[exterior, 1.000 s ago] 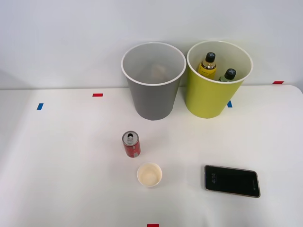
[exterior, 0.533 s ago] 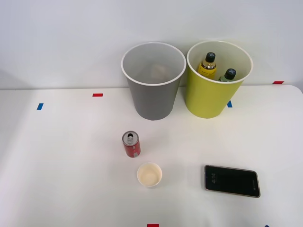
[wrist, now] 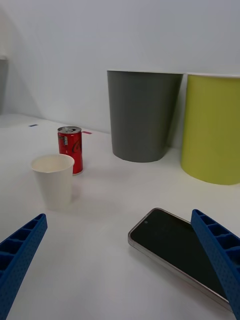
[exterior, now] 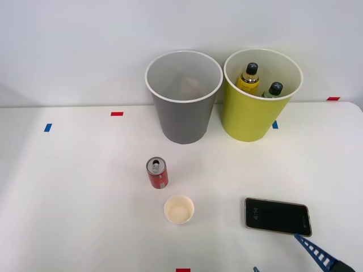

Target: Put cans in the gray bin, plastic bottles in the light green bin

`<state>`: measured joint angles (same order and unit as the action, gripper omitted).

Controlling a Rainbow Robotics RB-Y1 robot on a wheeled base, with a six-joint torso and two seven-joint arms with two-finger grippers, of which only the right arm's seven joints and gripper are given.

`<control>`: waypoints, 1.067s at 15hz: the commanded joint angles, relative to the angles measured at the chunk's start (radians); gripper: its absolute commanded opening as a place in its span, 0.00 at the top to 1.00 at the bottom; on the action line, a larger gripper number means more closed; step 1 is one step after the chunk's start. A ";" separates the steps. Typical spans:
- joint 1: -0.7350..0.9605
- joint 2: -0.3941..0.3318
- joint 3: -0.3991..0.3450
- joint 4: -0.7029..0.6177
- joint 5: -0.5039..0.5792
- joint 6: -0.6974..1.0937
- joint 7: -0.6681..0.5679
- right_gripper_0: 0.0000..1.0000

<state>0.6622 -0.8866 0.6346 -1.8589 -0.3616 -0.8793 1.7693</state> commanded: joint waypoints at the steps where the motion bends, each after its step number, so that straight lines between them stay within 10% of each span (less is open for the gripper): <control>1: -0.174 -0.069 0.063 -0.023 -0.083 0.111 -0.005 0.00; 10: -0.673 -0.250 0.396 -0.019 -0.264 0.175 -0.051 0.00; 16: -0.917 -0.192 0.501 0.103 -0.250 0.203 -0.137 0.00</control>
<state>-0.2316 -1.0838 1.1321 -1.7638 -0.6184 -0.6961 1.6372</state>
